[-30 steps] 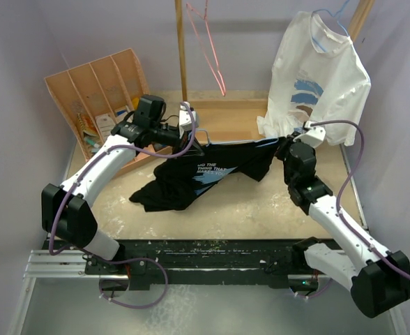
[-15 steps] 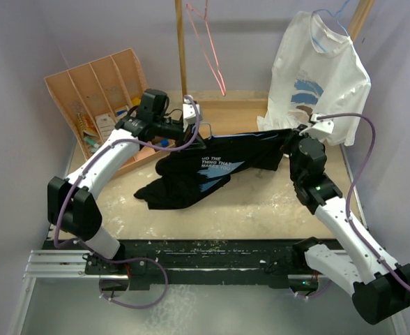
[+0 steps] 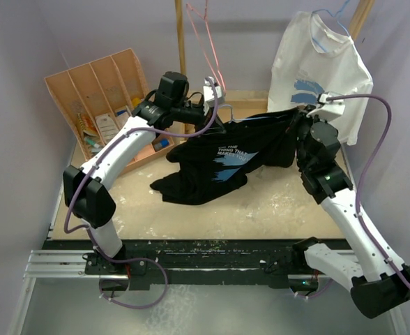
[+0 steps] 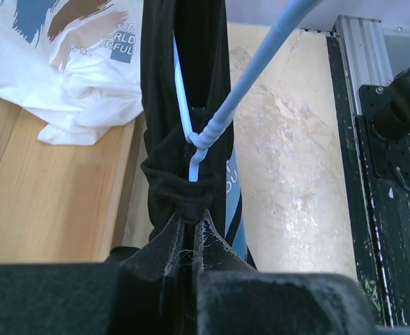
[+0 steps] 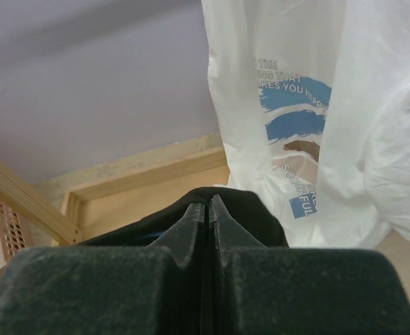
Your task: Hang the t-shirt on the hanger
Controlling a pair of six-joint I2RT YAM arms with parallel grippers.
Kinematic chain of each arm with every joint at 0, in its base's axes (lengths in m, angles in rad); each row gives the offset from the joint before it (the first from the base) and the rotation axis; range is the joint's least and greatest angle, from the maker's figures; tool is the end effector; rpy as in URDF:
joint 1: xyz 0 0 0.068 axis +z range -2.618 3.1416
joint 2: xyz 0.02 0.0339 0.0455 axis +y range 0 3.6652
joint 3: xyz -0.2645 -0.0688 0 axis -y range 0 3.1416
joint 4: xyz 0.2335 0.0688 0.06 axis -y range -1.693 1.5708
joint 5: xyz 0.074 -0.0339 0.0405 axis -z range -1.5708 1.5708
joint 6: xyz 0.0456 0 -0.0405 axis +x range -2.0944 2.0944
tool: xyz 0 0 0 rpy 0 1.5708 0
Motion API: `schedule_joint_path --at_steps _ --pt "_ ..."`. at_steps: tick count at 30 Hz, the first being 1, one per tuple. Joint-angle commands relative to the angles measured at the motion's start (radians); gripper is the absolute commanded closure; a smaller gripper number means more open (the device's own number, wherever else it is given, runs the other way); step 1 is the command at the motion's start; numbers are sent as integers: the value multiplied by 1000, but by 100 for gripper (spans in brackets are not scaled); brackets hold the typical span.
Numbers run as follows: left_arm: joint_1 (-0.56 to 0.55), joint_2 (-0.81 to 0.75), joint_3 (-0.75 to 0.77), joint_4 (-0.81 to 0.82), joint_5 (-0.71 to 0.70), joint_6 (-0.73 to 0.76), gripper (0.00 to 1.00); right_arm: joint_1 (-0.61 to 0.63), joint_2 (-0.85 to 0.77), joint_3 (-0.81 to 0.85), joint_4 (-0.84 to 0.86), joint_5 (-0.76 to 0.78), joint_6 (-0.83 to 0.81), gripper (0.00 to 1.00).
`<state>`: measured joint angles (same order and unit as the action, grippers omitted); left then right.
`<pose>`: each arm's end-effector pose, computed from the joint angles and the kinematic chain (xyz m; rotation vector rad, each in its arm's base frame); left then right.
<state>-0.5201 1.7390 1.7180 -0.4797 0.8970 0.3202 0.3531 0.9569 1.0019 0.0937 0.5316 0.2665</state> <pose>0.3197 -0.2242 0.3802 1.2985 1.5480 -1.0452 0.2054 0.0511 0.4158 0.3733 1.4038 0.1263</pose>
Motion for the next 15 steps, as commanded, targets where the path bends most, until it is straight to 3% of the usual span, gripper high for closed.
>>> schedule_joint_path --at_steps 1,15 --pt "-18 21 86 55 -43 -74 100 45 14 48 20 21 -24 100" --pt "-18 13 88 126 -40 -150 100 179 91 55 48 41 1 100"
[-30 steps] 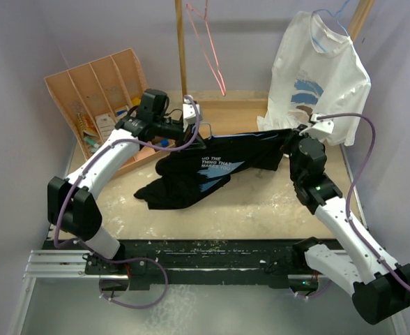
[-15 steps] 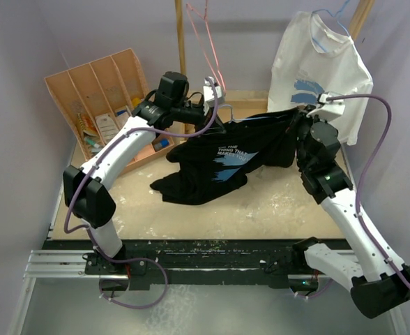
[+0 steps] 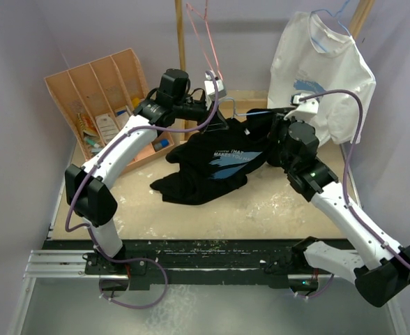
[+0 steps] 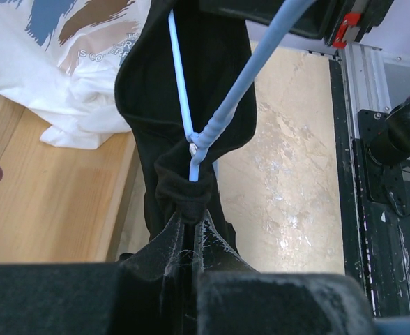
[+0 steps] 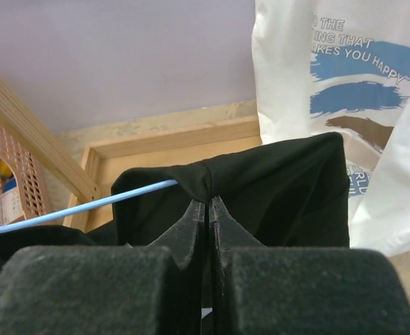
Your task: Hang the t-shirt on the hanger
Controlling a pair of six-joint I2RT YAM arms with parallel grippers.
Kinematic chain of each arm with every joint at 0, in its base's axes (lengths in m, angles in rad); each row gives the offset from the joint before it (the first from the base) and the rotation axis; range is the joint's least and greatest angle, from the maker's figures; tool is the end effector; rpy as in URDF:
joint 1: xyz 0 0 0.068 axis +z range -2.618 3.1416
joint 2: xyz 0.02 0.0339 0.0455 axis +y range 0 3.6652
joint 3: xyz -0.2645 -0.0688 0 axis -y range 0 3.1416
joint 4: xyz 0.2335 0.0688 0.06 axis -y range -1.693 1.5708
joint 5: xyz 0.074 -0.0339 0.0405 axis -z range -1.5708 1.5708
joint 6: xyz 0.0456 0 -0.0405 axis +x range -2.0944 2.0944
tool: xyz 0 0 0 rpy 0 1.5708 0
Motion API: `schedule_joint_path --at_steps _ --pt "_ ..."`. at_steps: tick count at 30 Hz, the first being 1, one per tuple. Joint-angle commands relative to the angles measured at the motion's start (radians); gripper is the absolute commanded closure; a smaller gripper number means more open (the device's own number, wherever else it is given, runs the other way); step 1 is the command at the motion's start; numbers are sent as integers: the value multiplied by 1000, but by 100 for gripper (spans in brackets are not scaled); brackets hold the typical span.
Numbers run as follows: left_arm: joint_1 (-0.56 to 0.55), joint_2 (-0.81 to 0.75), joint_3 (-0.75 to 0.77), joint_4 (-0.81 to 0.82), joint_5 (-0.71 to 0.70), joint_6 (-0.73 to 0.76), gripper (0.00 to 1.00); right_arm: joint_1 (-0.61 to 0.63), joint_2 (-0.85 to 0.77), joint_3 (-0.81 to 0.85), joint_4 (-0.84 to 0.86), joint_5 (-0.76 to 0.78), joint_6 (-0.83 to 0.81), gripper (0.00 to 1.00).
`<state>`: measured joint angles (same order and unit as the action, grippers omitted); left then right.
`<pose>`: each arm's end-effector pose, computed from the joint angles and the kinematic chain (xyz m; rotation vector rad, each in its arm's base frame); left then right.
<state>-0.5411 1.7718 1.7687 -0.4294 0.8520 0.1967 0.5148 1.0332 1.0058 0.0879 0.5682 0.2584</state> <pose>0.3260 -0.2359 0.3883 1.2118 1.5892 -1.0685 0.2139 0.0928 0.4011 0.2615 1.5001 0.1893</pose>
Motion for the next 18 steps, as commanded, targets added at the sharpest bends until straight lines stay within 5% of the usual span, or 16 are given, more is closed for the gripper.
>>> schedule_joint_path --at_steps 1,18 --pt "3 -21 33 79 5 -27 100 24 22 55 56 4 9 100" --pt "7 -7 38 110 -34 -20 100 209 81 62 62 63 40 100"
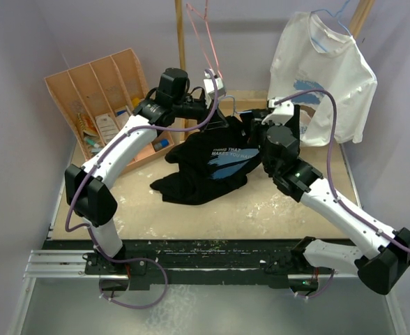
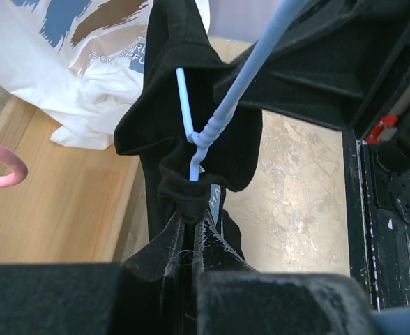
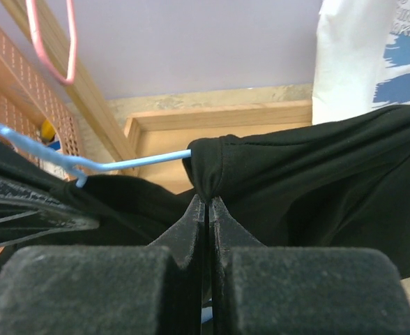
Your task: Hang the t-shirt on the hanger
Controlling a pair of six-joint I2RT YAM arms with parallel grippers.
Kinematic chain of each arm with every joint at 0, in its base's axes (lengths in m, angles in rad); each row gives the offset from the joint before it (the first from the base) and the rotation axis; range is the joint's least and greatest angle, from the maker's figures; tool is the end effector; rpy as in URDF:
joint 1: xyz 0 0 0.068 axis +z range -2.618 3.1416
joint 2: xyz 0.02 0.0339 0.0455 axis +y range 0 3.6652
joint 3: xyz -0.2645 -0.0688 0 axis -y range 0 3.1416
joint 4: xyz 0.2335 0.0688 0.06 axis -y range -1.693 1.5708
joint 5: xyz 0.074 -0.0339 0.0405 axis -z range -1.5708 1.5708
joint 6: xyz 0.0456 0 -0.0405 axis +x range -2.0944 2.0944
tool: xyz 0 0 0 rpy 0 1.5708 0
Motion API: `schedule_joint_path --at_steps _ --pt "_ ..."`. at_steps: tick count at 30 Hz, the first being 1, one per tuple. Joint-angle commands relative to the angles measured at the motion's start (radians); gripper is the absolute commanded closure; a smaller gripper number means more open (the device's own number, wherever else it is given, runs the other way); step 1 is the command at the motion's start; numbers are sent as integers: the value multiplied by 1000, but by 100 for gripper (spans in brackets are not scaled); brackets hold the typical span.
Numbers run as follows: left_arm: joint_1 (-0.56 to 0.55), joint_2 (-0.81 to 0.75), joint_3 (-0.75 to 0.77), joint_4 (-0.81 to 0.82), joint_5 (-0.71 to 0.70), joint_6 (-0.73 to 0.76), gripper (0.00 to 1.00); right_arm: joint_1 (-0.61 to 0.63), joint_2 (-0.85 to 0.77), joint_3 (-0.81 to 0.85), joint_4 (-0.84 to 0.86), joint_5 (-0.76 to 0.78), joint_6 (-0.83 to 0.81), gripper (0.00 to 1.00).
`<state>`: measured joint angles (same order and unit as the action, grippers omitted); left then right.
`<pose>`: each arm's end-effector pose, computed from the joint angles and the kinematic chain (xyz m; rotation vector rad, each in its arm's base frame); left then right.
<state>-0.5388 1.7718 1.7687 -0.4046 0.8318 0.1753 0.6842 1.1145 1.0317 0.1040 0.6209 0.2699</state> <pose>0.3283 -0.2355 0.3904 1.1837 1.5910 -1.0535 0.2122 0.1388 0.3938 0.1705 1.5506 0.2727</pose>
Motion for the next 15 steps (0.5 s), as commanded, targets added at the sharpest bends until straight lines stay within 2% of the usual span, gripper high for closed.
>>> schedule_joint_path --at_steps 1,5,10,12,15 --pt "5 -5 39 85 -17 2 100 48 -3 35 42 19 32 100" --pt "16 1 43 92 -22 -3 100 73 -30 11 28 46 52 100" --pt "17 6 48 77 18 5 100 75 -20 -2 16 -11 65 98" --pt "17 2 45 62 49 22 100 77 -12 5 10 -37 62 82" --pt "17 -20 15 55 83 54 100 75 6 44 -10 -117 51 64"
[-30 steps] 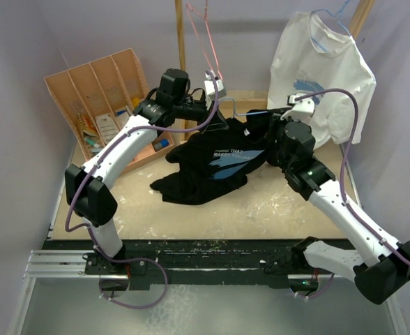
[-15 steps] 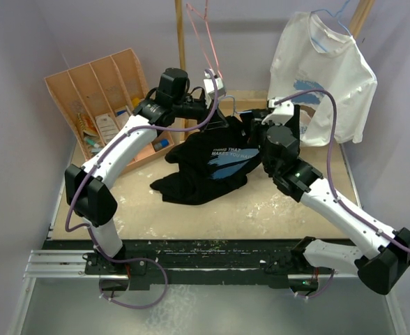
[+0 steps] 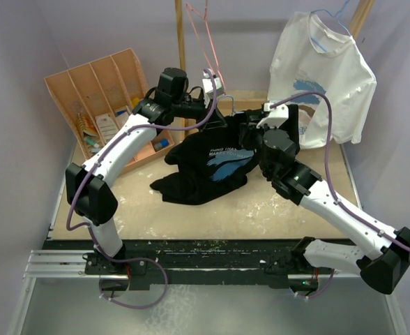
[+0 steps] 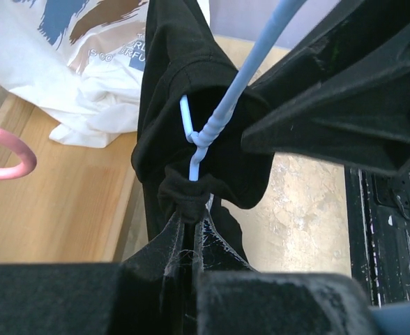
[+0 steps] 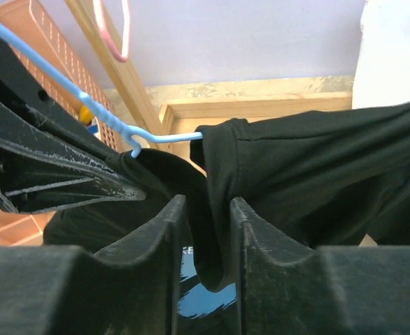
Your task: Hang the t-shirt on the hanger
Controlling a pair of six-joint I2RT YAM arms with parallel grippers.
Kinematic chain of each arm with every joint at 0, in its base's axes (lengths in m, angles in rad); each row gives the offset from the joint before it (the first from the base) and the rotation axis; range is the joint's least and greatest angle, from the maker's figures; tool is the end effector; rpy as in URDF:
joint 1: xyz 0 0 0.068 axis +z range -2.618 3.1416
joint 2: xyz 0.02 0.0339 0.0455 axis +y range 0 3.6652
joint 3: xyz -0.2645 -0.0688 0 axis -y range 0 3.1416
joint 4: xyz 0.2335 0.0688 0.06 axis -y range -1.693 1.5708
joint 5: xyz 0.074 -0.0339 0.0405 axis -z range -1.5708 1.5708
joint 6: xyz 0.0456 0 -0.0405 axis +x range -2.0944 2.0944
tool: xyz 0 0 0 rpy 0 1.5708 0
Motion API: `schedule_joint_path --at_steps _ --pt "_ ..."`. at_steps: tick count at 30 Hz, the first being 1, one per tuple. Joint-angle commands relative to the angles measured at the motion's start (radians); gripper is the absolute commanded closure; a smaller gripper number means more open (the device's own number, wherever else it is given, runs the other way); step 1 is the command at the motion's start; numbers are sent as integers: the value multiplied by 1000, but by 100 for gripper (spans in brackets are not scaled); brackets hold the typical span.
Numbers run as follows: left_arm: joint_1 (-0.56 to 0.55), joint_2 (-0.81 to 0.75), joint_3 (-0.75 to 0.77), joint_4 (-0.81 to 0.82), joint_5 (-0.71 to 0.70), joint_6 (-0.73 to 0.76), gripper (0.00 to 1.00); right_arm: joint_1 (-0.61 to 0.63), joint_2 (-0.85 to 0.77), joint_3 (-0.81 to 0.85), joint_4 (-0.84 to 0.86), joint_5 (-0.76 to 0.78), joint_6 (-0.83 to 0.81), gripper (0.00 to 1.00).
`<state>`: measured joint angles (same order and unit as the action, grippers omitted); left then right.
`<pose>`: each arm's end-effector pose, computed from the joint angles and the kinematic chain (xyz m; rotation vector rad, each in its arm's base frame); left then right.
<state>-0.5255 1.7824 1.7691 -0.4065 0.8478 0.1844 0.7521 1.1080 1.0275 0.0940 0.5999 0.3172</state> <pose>0.3332 -0.2327 0.3865 1.1866 1.5946 -1.0584 0.2010 0.1528 0.3927 0.1355 1.5660 0.3755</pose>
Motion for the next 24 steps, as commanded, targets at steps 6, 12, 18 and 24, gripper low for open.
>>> schedule_joint_path --at_steps 6,12,18,24 --pt "5 -51 -17 40 101 103 100 6 12 110 -67 -148 -4 45" --pt "8 -58 -22 -22 147 182 100 6 -71 141 -85 -124 -22 40" --pt "16 -53 -10 -86 189 242 100 -3 -87 254 -170 -83 -85 37" --pt "19 -31 20 -181 246 343 100 -58 -85 316 -221 -123 -167 35"
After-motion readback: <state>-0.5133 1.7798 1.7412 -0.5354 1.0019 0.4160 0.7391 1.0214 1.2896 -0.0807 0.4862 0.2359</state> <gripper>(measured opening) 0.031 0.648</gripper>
